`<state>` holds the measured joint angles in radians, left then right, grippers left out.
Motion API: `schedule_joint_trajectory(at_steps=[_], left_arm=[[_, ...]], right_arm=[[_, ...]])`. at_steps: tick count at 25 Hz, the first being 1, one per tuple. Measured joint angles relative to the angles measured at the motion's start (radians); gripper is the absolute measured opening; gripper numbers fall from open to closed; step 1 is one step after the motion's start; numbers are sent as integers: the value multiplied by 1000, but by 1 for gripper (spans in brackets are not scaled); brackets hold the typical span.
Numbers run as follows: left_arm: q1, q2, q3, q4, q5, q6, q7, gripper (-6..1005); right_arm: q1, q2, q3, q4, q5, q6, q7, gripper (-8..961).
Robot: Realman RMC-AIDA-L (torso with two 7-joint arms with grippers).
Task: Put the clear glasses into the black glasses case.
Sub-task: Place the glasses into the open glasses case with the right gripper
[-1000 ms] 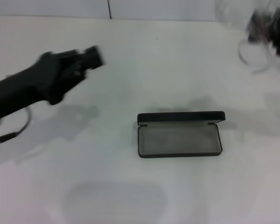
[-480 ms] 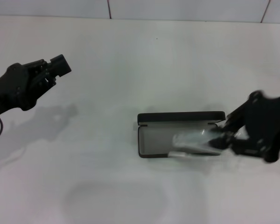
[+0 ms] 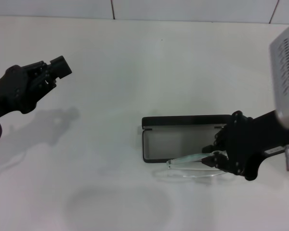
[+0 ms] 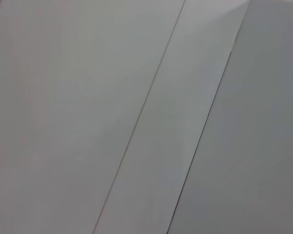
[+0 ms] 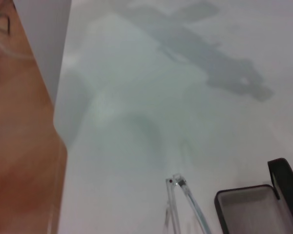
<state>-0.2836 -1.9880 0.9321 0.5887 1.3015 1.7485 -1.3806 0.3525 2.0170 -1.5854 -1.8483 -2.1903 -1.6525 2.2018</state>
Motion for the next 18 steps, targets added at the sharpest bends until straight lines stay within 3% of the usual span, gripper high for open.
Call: schedule_joint_trajectory(at_steps=[3, 8, 18], left_arm=[[2, 0, 0, -2, -1, -1, 0, 116], [3, -2, -12, -9, 0, -3, 0, 118], [12, 0, -17, -9, -1, -3, 0, 120]], right_arm=[[-1, 0, -41, -19, -40, 20, 5, 133], [-28, 0, -217, -83, -207, 113, 43, 134], [-94, 3, -358, -89, -347, 284, 46, 136]])
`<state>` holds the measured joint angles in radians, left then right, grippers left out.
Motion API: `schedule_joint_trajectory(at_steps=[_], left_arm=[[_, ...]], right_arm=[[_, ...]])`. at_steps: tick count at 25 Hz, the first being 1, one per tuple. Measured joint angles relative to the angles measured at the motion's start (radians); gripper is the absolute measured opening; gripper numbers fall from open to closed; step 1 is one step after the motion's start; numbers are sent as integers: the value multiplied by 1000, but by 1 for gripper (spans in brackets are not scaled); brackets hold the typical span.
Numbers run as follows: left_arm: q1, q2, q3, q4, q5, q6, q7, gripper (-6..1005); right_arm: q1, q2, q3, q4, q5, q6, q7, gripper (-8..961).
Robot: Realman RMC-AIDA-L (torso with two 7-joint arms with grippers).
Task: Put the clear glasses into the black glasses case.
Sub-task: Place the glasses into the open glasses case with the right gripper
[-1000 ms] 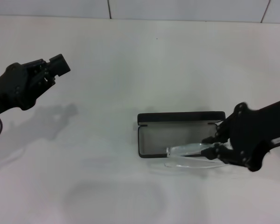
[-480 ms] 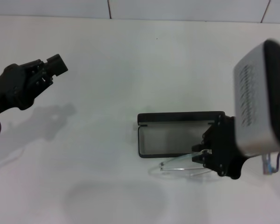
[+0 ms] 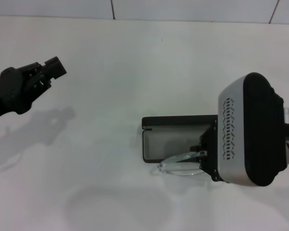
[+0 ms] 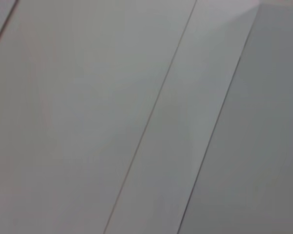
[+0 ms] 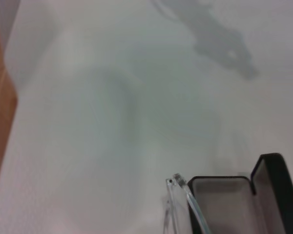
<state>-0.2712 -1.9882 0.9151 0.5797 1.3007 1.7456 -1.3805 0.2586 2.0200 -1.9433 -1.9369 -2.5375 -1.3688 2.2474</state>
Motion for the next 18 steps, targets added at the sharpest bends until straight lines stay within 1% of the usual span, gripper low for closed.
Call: schedule_joint_trajectory(at_steps=[6, 13, 18], left_arm=[[18, 1, -23, 0, 3, 4, 0, 122], [17, 2, -23, 0, 0, 5, -1, 124], [13, 2, -22, 0, -3, 5, -4, 125]], right_arm=[[-15, -3, -11, 27, -8, 90, -24, 137], [-21, -5, -13, 99, -14, 179, -71, 138], [-19, -4, -38, 141, -37, 234, -83, 139]])
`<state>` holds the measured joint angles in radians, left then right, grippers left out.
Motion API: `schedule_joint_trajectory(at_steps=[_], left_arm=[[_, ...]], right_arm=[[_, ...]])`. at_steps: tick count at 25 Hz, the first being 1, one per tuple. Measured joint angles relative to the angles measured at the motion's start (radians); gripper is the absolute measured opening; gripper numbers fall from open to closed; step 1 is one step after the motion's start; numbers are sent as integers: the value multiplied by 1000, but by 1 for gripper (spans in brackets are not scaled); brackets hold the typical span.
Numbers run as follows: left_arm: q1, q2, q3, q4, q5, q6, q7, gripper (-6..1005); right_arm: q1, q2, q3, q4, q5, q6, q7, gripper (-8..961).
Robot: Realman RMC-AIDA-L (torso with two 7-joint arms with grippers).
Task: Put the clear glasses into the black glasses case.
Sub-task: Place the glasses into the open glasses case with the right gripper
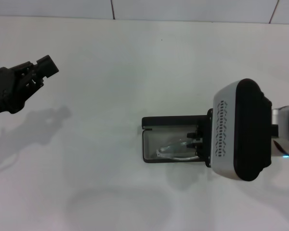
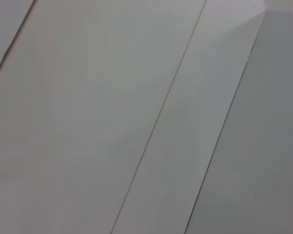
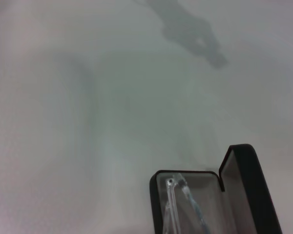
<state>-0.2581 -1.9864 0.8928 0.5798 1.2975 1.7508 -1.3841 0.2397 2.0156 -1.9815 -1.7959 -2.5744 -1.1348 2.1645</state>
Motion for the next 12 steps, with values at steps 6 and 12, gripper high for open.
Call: schedule_joint_trajectory(at_steps=[6, 12], left_arm=[[-4, 0, -9, 0, 0, -2, -2, 127], [-4, -3, -25, 0, 6, -3, -4, 128]], right_arm=[[1, 0, -20, 20, -14, 42, -12, 140], [2, 0, -27, 36, -17, 61, -20, 141]])
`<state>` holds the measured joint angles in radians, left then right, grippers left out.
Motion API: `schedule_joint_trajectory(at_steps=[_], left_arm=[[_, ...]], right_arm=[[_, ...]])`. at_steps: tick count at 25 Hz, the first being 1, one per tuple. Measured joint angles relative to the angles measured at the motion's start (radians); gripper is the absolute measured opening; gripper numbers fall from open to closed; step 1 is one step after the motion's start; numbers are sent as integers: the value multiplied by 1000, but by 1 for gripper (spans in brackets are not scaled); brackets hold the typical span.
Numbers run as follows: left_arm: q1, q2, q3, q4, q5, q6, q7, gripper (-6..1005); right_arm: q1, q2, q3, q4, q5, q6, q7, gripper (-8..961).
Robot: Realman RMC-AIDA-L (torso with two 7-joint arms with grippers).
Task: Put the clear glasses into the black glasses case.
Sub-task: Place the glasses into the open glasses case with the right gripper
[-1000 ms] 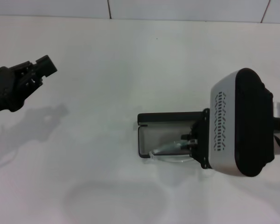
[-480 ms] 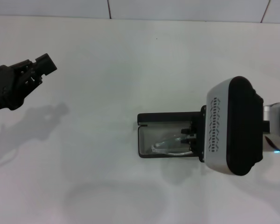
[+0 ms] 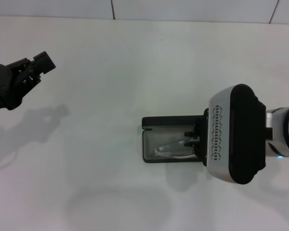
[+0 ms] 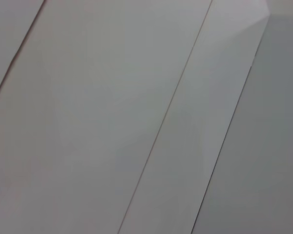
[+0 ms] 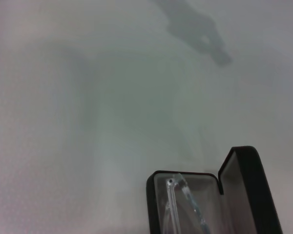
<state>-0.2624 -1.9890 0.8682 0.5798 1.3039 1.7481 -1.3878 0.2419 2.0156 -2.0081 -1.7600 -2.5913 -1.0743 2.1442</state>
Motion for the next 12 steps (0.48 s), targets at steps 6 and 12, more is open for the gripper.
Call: schedule_joint_trajectory(at_steps=[6, 12], left_arm=[[0, -1, 0, 0, 1, 0, 0, 130], [0, -2, 0, 0, 2, 1, 0, 131]], right_arm=[[0, 0, 0, 15, -3, 20, 0, 142], [1, 0, 0, 24, -4, 24, 0, 143]])
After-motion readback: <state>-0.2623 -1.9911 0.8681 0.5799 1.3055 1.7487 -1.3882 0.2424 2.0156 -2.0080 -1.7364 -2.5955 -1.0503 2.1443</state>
